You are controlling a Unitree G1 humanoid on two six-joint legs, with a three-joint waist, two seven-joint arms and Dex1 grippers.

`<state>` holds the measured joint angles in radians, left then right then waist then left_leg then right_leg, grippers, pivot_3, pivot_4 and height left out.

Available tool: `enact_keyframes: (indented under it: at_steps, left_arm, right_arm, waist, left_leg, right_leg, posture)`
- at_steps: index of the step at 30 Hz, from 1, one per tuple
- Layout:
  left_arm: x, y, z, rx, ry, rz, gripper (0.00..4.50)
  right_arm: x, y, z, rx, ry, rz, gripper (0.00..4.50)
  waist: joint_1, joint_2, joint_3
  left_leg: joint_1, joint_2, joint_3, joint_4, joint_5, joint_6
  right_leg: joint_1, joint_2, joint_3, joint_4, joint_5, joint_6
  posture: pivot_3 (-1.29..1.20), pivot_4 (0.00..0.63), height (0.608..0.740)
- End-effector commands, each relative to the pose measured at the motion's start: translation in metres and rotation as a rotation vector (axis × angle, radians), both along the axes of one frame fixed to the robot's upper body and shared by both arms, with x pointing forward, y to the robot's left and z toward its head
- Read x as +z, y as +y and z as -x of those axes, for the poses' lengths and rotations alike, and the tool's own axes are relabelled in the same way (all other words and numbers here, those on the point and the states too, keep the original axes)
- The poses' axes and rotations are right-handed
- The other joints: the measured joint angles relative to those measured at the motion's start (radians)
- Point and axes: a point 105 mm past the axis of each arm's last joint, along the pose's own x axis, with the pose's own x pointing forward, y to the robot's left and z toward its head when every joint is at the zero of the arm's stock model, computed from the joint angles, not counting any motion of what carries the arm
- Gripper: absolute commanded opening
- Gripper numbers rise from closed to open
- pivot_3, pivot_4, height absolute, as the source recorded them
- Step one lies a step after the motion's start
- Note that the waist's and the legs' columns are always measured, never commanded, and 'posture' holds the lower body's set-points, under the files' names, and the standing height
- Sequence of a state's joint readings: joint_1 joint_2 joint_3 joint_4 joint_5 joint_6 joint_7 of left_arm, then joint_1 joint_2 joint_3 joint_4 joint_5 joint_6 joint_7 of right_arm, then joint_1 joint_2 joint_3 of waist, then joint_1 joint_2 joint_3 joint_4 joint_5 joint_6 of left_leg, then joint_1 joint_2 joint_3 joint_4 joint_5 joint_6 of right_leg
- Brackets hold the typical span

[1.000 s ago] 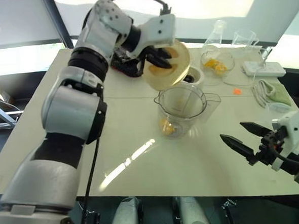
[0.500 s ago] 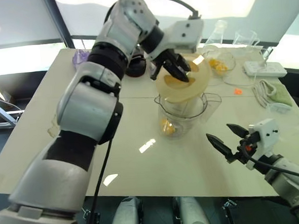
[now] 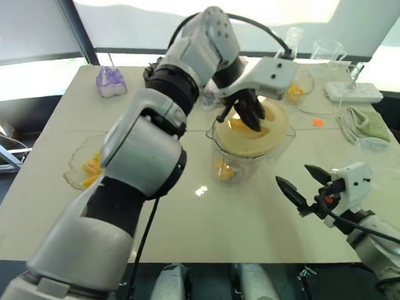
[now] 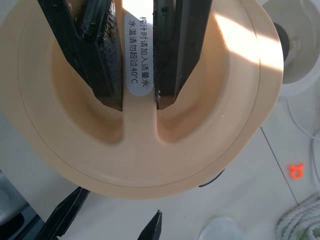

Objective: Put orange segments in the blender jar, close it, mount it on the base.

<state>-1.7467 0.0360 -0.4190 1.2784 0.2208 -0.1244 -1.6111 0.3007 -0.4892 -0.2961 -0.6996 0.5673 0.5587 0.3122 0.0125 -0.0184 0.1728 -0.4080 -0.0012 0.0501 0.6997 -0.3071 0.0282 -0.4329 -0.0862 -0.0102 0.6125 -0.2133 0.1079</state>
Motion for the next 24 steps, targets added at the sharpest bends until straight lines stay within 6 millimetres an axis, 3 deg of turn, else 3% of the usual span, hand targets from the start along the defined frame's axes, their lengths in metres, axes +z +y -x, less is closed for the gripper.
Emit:
enact_keyframes:
  at_steps: [1,9,24]
  left_arm:
    - [-0.014,0.003,-0.002,0.01,0.009,-0.054,0.25]
    - [-0.045,0.009,-0.01,0.065,0.011,-0.117,0.25]
    - [-0.056,0.004,-0.009,0.094,0.066,-0.073,0.25]
  right_arm:
    - [0.009,0.002,-0.002,-0.013,-0.057,0.007,4.5]
    - [0.008,0.003,-0.015,-0.047,-0.09,0.053,4.5]
    - [-0.011,-0.003,-0.087,-0.119,-0.139,0.076,4.5]
  waist:
    - [0.001,0.0,0.0]
    - [0.002,0.001,-0.002]
    - [0.001,0.002,-0.007]
  left_leg:
    - [0.0,0.0,0.0,0.0,0.0,0.0]
    - [0.003,0.0,0.0,0.001,0.0,0.0]
    - [0.01,0.0,0.0,0.001,0.0,0.0]
  right_leg:
    - [0.0,0.0,0.0,0.0,0.0,0.0]
    - [0.004,-0.001,0.0,-0.001,0.0,0.0]
    - [0.011,-0.001,0.001,0.0,0.0,0.0]
  posture:
    - [0.0,0.15,0.74]
    - [0.0,0.15,0.74]
    - [0.0,0.15,0.74]
